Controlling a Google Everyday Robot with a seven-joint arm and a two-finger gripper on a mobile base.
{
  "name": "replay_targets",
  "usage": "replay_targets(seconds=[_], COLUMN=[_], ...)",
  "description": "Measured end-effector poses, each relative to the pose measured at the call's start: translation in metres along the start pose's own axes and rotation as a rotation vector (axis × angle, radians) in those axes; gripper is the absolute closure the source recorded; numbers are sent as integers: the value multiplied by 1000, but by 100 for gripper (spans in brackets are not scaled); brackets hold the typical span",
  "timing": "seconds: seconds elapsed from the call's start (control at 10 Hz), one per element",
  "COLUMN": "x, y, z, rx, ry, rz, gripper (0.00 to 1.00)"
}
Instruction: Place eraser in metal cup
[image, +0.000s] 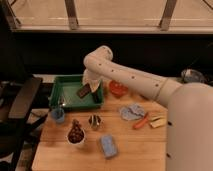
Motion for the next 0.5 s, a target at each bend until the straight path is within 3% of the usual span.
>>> replay_targets(seconds=[0.2, 0.5], x=[-19, -43], y=[28, 68], z=[-19, -18], rx=[-25, -91], ry=[21, 26], rz=[-5, 4], gripper=[100, 100])
